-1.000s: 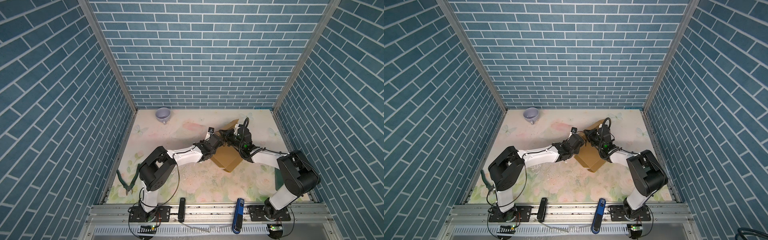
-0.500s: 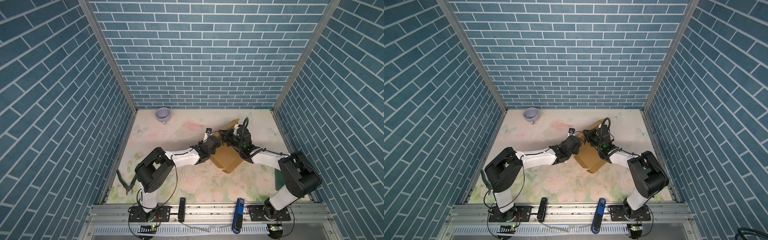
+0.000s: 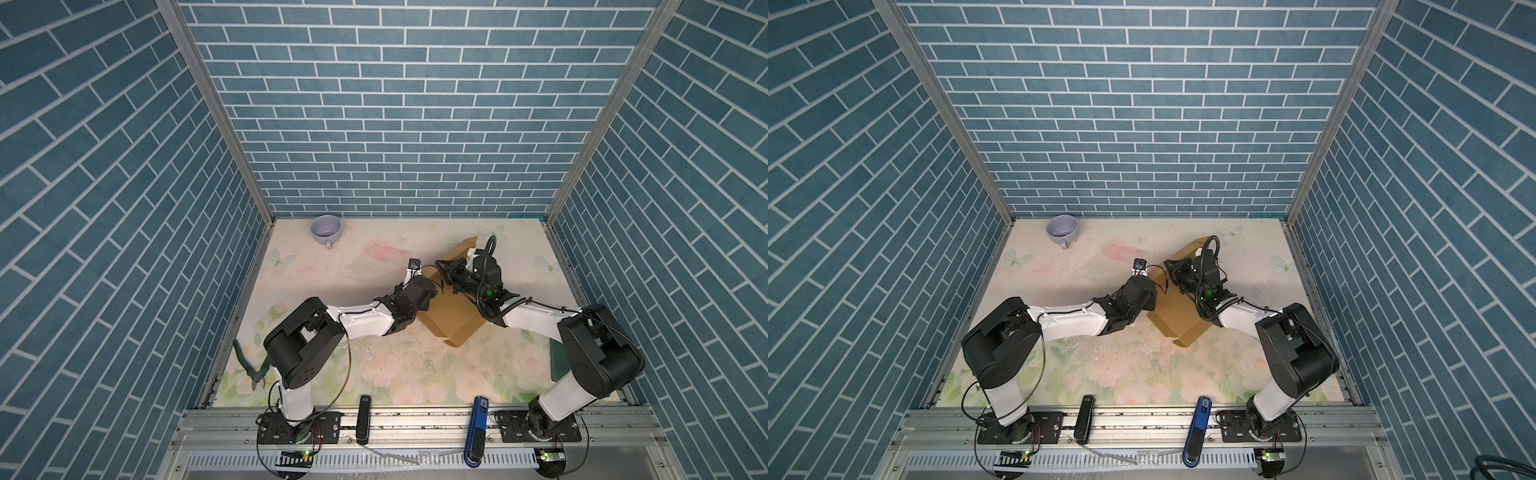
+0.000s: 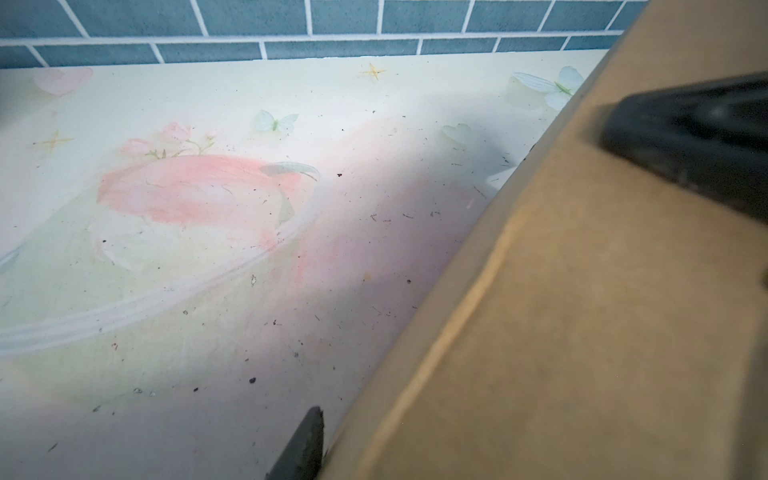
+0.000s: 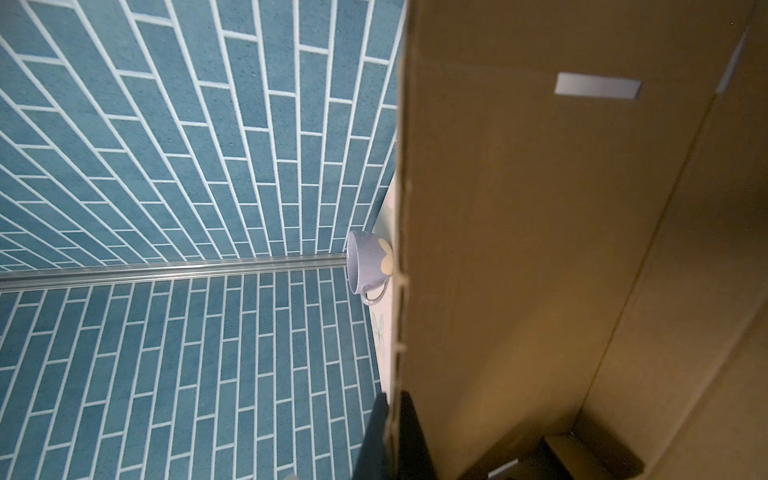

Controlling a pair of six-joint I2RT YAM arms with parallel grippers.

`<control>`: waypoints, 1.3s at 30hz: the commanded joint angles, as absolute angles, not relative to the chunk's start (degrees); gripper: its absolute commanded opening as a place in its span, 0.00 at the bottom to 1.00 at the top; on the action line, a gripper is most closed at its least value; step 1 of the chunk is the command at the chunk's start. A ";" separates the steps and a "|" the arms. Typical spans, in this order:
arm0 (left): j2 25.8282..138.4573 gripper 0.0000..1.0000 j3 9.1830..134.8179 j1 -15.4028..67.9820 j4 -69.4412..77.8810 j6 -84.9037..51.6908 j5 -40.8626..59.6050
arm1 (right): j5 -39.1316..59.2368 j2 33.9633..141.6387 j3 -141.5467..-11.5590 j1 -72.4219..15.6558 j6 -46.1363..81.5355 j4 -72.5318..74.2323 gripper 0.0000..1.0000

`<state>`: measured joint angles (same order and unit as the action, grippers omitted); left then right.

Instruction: Fold the paper box

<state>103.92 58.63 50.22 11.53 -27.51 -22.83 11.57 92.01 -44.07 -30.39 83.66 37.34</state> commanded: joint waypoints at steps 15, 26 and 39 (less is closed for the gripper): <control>104.12 0.22 61.53 50.23 6.89 -22.74 -25.56 | 9.57 90.56 -42.40 -30.67 87.10 35.88 0.05; 103.27 0.22 62.76 48.49 5.89 -17.76 -23.35 | 11.20 85.51 -43.51 -30.59 84.08 29.04 0.36; 100.48 0.21 61.29 43.42 6.94 -10.14 -16.24 | 14.68 71.75 -46.47 -30.40 63.99 -3.19 0.48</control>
<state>103.28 61.49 44.88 6.96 -13.39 -19.25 13.69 74.46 -43.86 -30.52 75.53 10.92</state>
